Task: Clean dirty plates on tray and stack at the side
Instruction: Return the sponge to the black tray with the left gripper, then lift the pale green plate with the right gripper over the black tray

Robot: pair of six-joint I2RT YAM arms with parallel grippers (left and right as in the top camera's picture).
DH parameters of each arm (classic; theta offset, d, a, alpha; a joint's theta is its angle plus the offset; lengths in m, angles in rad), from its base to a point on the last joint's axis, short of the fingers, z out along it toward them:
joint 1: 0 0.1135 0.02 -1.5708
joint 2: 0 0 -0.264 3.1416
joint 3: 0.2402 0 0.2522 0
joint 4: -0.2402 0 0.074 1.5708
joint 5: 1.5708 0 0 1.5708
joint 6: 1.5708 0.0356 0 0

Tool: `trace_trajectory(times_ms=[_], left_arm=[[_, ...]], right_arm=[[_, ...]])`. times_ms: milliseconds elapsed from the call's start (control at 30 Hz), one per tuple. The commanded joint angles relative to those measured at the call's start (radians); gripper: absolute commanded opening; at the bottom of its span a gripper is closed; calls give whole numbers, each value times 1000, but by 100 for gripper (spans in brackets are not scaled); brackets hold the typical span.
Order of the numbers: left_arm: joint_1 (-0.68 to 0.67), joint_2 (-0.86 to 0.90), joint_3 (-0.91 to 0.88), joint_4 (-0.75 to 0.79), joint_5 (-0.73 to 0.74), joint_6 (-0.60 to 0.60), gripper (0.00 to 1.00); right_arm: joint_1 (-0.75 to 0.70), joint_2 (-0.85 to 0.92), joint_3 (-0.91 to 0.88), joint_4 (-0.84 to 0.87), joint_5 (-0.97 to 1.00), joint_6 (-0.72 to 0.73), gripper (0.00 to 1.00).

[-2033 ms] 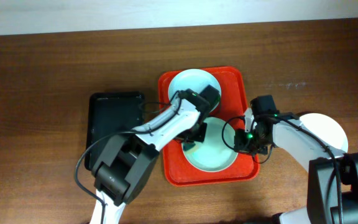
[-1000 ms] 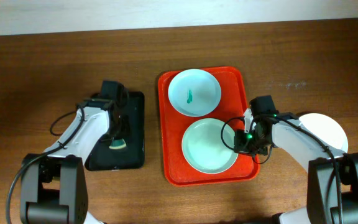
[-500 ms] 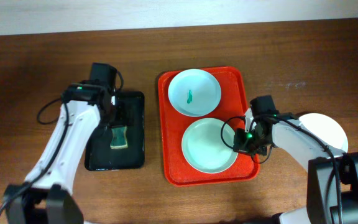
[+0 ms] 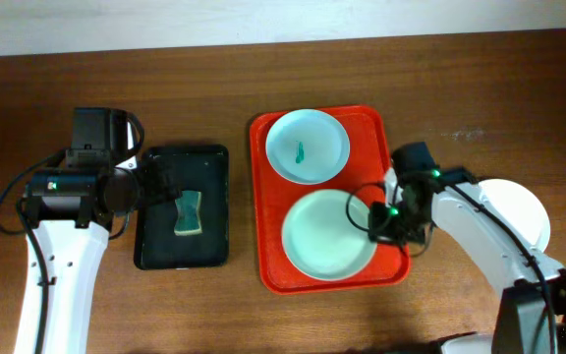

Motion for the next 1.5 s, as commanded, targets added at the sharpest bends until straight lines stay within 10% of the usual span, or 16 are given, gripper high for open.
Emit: trace_trajectory(times_ms=[0,800,1467], left_arm=[[4,-8,15,-2,1,7,99],[3,-8,15,-2,1,7,99],[3,-8,15,-2,1,7,99]], right_arm=[[110,-23,152,-27,29,30,4],[570,382,596,143,196,272,4],[761,362,684,343,916,-59,4]])
